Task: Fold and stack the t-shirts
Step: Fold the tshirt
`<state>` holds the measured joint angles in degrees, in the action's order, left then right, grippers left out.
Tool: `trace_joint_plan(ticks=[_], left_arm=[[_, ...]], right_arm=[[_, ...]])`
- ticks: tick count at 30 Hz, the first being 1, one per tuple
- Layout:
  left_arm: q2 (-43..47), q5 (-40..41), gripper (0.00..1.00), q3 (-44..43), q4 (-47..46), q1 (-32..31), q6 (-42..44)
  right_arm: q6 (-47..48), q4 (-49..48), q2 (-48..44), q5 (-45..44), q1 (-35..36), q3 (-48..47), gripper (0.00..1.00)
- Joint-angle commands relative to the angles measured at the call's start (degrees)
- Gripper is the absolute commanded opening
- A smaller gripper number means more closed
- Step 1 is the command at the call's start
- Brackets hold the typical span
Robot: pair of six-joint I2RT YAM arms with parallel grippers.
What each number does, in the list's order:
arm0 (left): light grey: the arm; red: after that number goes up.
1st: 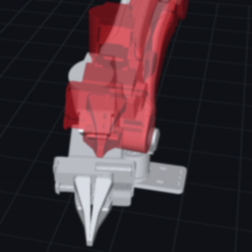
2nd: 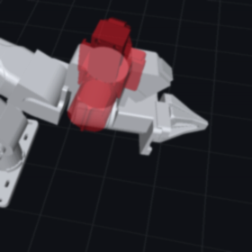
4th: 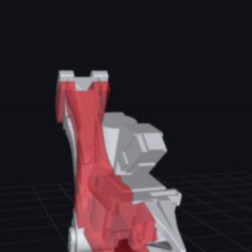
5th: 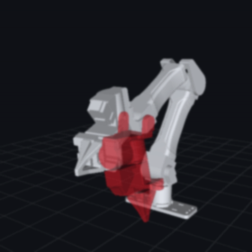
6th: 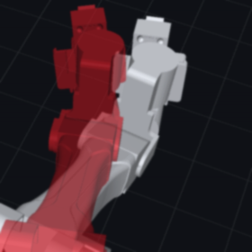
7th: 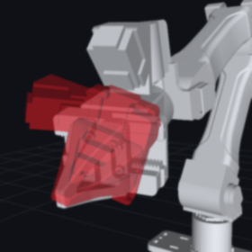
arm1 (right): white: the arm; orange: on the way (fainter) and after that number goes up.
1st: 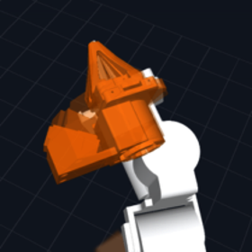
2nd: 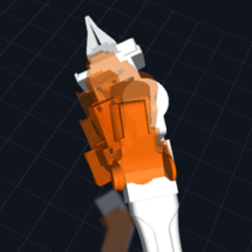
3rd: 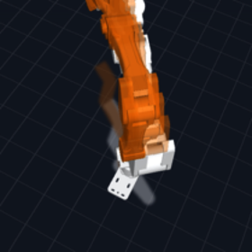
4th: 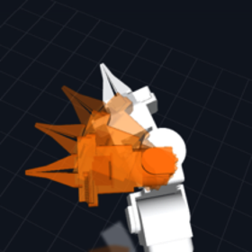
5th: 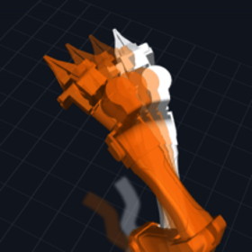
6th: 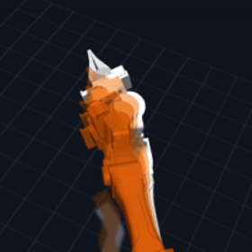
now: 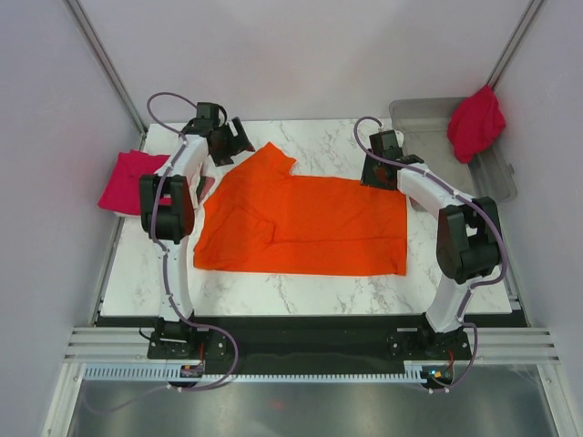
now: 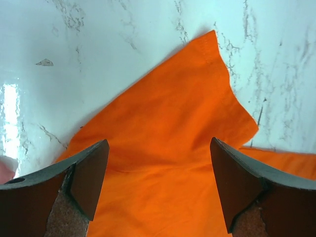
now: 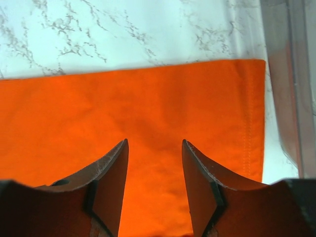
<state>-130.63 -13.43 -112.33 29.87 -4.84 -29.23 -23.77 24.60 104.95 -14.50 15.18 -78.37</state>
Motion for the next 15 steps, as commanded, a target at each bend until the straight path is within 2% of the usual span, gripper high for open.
trace_joint_plan(ticks=[1,4,12,14,15], left_arm=[[-2.4,3.6,0.90,-5.2,3.4,-0.9,4.5],[-5.1,5.0,0.89,-7.1,4.8,-1.0,4.6],[-7.4,8.5,0.82,-5.6,5.6,-1.1,3.9],[-7.5,8.6,0.77,-4.9,5.7,-0.9,4.1],[-7.5,7.6,0.69,-4.7,5.7,-0.5,3.9]], right_arm=[[0.5,-2.3,-2.6,3.6,0.3,-1.1,0.56],[0.4,-3.0,-2.9,3.8,0.3,-0.6,0.56],[-0.6,-4.6,-1.9,3.0,0.3,0.8,0.57],[-0.7,-4.8,-2.0,3.0,0.3,0.9,0.57],[-0.6,-4.7,-2.0,3.0,0.3,1.0,0.57]])
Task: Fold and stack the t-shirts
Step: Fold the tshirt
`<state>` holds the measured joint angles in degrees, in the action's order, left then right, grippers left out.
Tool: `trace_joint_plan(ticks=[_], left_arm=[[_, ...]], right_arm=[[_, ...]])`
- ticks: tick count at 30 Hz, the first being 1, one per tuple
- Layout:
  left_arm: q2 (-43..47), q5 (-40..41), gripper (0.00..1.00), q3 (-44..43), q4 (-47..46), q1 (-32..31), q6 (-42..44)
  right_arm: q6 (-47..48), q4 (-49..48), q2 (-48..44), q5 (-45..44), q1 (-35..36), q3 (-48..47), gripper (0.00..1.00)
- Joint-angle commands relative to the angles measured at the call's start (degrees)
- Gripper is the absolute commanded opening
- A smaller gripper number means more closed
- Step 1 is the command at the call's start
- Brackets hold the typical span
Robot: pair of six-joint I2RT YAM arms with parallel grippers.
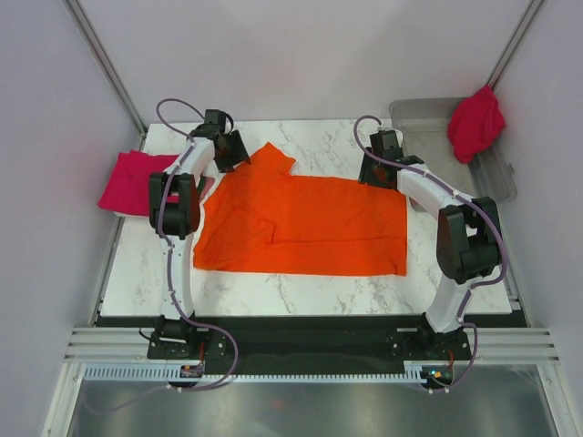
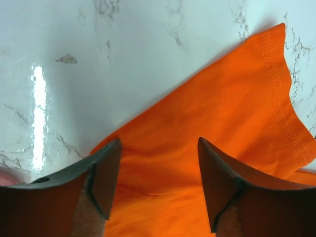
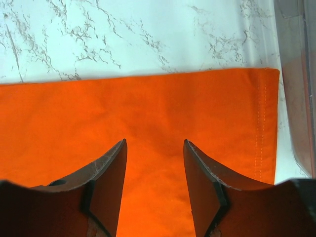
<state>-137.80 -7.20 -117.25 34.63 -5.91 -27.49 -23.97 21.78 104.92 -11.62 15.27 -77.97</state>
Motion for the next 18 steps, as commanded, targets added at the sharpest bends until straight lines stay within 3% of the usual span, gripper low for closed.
trace_joint_plan(ticks=[1,2,3,5,6,18], left_arm=[[-0.5,0.6,0.63,0.4,0.9,0.7,2.1],[-0.5,0.0,0.54,0.7,0.9,1.0,2.1],[-0.3,-0.5,0.37,1.4,0.9,1.2,1.9],[0.1,-1.0,0.20,2.3,0.8,2.0,1.6],[0.3,-1.4,0.02,3.2,0.8,2.7,1.5],[11.8,2.7,0.02,16.3,-5.9,8.4,0.2]], right_arm=[[-0.6,-2.0,-2.0,-0.1,0.2,0.7,0.57],[-0.6,-1.9,-2.2,-0.2,0.2,0.9,0.57],[-0.7,-2.1,-2.2,-0.4,0.2,1.0,0.57],[-0.8,-2.2,-2.1,-0.9,0.2,1.2,0.58],[-0.7,-2.2,-1.9,-1.0,0.2,1.2,0.58],[-1.0,-0.4,6.2,-6.0,0.2,-6.3,0.58]])
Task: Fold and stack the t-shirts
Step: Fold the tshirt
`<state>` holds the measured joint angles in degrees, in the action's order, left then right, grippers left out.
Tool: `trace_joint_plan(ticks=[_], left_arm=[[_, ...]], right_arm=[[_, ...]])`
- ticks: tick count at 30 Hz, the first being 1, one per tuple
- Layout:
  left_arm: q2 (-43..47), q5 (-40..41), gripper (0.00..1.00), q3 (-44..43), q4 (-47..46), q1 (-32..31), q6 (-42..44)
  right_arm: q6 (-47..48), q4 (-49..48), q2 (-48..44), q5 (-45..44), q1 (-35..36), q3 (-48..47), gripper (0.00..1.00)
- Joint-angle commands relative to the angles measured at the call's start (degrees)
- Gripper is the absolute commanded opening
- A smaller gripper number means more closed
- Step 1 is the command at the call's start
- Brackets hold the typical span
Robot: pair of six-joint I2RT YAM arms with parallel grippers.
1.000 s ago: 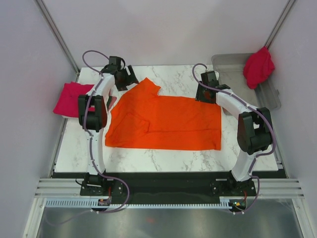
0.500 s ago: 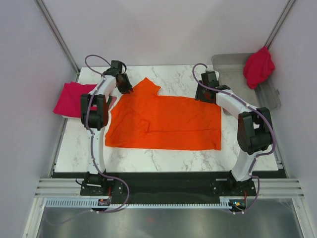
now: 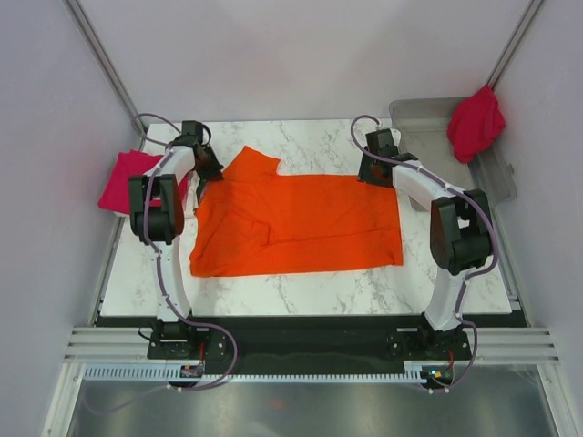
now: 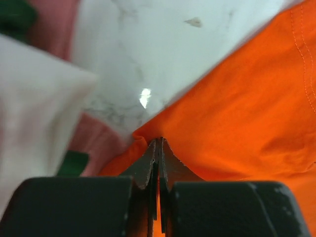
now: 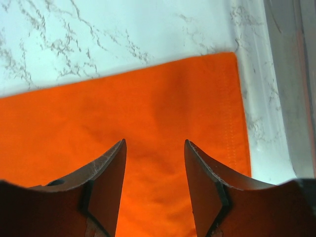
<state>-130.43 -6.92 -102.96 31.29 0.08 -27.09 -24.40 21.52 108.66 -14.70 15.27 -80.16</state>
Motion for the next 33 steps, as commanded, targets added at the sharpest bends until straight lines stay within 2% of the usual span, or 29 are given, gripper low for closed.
trace_joint_plan(ticks=[1,7,8,9,10,12,13,16,26,28,29,31,33], left_arm=[[4.7,2.4,0.02,2.3,-2.9,2.6,-0.2],[4.1,2.4,0.02,1.7,-3.7,3.3,0.3],[3.7,1.2,0.06,1.0,-3.6,3.3,0.4],[3.5,0.6,0.39,0.7,-3.7,3.4,0.2],[3.3,0.2,0.52,0.5,-4.0,3.3,0.1],[3.1,-1.1,0.67,0.4,-4.7,3.4,-0.2],[3.0,-1.6,0.71,0.3,-5.6,3.4,-0.3],[2.1,-3.3,0.99,-0.9,-6.9,3.0,-0.4],[-3.2,-6.7,1.00,-8.6,-7.1,1.4,0.3],[-2.8,-6.1,1.00,-8.6,-7.4,1.3,0.3],[-2.4,-3.0,1.00,-7.9,-7.2,1.3,-1.2],[-1.1,-1.6,1.00,-6.0,-9.3,1.9,-2.6],[0.7,-7.6,1.00,-2.0,-13.0,4.0,-4.7]], right_arm=[[-0.5,-0.1,3.0,-3.1,0.1,-4.7,0.58],[-1.0,1.6,8.9,-3.5,-1.2,-10.2,0.58],[-0.9,1.7,10.2,-3.8,-1.4,-10.7,0.58],[-0.7,1.9,10.8,-4.0,-1.6,-11.8,0.58],[-0.6,2.0,11.4,-5.0,-1.7,-12.6,0.59],[-0.3,2.6,13.1,-5.7,-2.3,-14.5,0.61],[-0.1,2.9,13.7,-6.0,-2.4,-15.2,0.63],[0.6,4.0,16.0,-6.4,-3.3,-18.0,0.63],[2.7,5.6,21.8,-11.1,-3.4,-22.5,0.63],[3.1,5.6,22.2,-11.6,-3.4,-22.9,0.62],[3.2,5.7,22.9,-11.6,-3.4,-23.1,0.62],[3.2,5.9,23.6,-11.3,-3.5,-23.5,0.57],[3.0,5.8,23.8,-11.1,-3.5,-23.4,0.53]])
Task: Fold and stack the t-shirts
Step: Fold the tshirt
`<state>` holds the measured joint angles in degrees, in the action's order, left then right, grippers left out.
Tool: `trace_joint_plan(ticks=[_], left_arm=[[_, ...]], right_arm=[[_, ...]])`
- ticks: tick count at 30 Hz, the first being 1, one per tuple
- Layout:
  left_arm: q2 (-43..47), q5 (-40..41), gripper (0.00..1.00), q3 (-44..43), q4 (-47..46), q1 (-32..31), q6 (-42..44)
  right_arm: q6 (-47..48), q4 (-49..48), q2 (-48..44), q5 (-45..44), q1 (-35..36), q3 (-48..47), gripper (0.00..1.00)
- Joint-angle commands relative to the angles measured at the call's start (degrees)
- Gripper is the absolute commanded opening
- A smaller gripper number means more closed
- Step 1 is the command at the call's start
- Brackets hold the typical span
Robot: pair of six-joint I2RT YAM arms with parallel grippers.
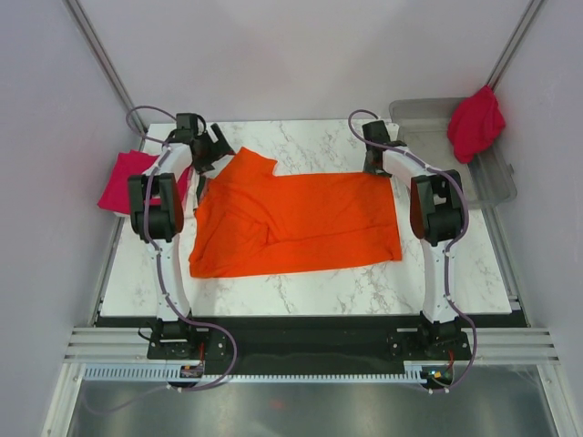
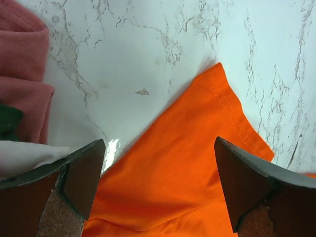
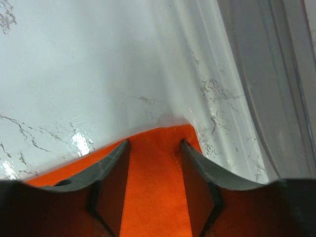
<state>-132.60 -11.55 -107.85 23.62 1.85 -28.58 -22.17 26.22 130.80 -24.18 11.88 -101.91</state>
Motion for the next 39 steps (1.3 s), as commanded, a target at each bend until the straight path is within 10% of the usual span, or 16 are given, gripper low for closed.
trace_joint_plan(ticks=[1,12,26,39], left_arm=[[3.5,-5.4,1.00,4.6,-10.3,3.0,-4.3],[-0.2,-5.6,0.95,-1.5,-4.9,-1.2,4.3],[-13.3,10.5,0.80,-25.9,15.1,-7.6,11.3],[-19.9,7.1,0.66,-35.7,24.9,-7.5,11.5]], right_arm=[[0.6,1.2,1.8,-1.7,0.0,-1.5,0.46],[1.0,0.7,1.8,-0.4,0.8,-2.2,0.11],[0.8,-0.7,-1.2,1.2,1.3,0.5,0.11],[0.6,-0.9,-3.0,2.4,1.2,1.4,0.11]])
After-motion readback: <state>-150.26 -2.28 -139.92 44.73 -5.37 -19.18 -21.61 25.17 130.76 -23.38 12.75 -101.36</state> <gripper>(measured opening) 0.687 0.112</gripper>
